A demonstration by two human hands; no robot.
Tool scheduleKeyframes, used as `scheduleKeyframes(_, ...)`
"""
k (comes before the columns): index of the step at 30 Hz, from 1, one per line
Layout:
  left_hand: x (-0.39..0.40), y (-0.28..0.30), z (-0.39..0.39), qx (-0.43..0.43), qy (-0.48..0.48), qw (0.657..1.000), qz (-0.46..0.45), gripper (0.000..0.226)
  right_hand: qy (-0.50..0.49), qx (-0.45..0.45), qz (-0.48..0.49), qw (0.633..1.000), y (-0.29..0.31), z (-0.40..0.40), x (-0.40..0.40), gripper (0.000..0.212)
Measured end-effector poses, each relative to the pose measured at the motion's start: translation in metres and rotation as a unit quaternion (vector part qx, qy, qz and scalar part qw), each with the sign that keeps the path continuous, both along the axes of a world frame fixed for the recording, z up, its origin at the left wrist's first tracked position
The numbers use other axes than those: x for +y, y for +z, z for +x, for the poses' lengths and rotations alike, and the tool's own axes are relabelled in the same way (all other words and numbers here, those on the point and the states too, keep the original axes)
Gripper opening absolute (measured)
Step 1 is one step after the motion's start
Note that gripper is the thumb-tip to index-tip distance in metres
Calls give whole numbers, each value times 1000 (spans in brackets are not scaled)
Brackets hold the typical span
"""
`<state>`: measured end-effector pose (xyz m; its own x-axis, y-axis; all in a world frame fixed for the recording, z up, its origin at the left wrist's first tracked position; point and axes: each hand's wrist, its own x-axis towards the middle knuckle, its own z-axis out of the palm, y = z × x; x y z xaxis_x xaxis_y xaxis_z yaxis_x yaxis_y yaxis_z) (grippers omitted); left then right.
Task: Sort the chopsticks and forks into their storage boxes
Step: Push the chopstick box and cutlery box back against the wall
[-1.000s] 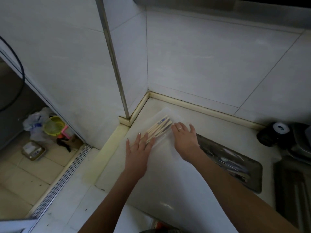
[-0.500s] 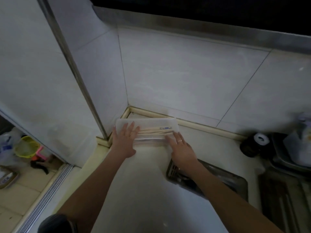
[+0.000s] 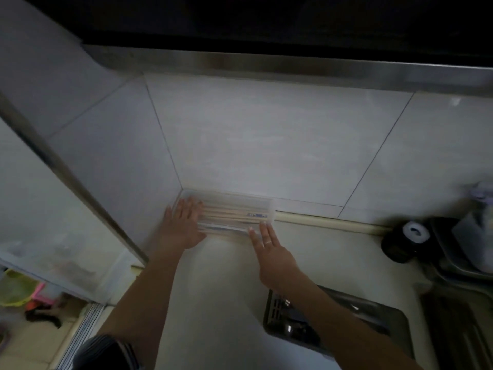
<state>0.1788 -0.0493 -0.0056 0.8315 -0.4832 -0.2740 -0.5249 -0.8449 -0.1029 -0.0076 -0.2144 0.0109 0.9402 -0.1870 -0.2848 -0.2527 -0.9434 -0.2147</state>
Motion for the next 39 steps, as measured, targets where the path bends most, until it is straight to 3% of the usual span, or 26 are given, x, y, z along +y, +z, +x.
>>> scheduleKeyframes(5,0,-1,4,15,0,1000,-13,97,11,0,-11,1000,-5,2,-4,94)
scheduleKeyframes(9,-8,11,-25,14,18,999,-30,87,18,7,4,1000,-1,-19,-21,77)
scheduleKeyframes(12,-10,2,-81,-30,-85,976,-200,75,-42,-20,4,999,-5,-64,-43,67)
scheduleKeyframes(14,-11,-8,-132,-2,-165,935,-313,70,-82,-33,1,996,-7,-100,-58,69)
scheduleKeyframes(15,-13,-12,-157,32,-211,923,-321,71,-81,-30,13,996,-5,-118,-63,72)
scheduleKeyframes(17,-18,-23,-198,65,-302,909,-279,76,-32,-5,32,999,-5,-152,-64,75)
scheduleKeyframes(21,-27,-40,-232,18,-409,890,-200,67,71,37,-101,992,-22,-208,-55,86)
scheduleKeyframes(27,-60,-36,-223,4,-396,906,-152,56,-65,24,-149,986,-37,-217,-70,118)
scheduleKeyframes(30,-91,-33,-207,-14,-377,917,-131,58,-149,13,-129,980,-32,-187,-84,99)
scheduleKeyframes(32,-114,-24,-192,11,-334,936,-106,76,-170,44,-112,978,-25,-163,-98,90)
scheduleKeyframes(39,-149,-9,-144,-52,-288,953,-83,60,-174,36,-92,980,-19,-97,-133,97)
